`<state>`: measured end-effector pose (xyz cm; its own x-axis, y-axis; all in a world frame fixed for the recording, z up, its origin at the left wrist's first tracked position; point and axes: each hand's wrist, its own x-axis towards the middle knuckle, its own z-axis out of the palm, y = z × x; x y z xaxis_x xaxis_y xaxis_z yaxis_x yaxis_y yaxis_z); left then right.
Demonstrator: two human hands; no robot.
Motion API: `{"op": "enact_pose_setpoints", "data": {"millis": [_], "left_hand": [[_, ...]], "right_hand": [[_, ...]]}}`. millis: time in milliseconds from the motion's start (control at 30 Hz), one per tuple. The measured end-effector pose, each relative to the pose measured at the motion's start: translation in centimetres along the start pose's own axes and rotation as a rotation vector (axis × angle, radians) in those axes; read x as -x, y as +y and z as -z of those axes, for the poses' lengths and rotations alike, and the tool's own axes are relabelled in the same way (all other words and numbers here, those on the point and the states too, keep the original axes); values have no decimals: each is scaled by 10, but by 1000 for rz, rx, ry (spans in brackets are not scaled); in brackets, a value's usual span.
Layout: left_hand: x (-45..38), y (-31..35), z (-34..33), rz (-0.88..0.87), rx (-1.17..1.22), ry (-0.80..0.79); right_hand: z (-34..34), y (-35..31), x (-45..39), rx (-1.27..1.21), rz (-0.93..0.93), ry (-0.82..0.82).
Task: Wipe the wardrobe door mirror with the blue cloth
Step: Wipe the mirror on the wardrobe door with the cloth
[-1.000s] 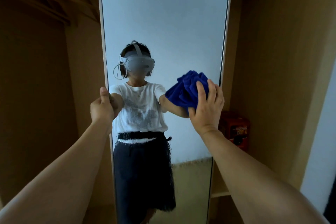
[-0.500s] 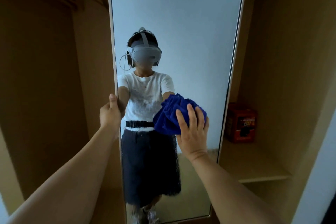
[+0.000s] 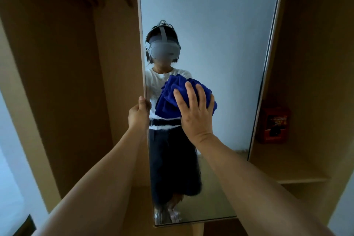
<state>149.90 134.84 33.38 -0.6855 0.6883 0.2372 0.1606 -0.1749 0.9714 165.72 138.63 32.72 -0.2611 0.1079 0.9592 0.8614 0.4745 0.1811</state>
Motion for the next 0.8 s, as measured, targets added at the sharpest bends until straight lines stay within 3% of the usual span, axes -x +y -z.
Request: {"op": "enact_pose_setpoints", "data": {"millis": [167, 400, 533, 667, 800], "left_hand": [[-1, 1, 2, 33, -9, -46], [-8, -2, 4, 37, -22, -99], [-14, -3, 3, 29, -22, -114], [-21, -6, 5, 26, 0, -150], [-24, -6, 6, 52, 63, -162]], "right_hand": [[-8, -12, 19, -18, 132, 14], [-20, -42, 85, -32, 355, -148], [-16, -32, 70, -48, 478, -156], [-11, -27, 18, -28, 355, -15], [-9, -31, -4, 10, 350, 21]]}}
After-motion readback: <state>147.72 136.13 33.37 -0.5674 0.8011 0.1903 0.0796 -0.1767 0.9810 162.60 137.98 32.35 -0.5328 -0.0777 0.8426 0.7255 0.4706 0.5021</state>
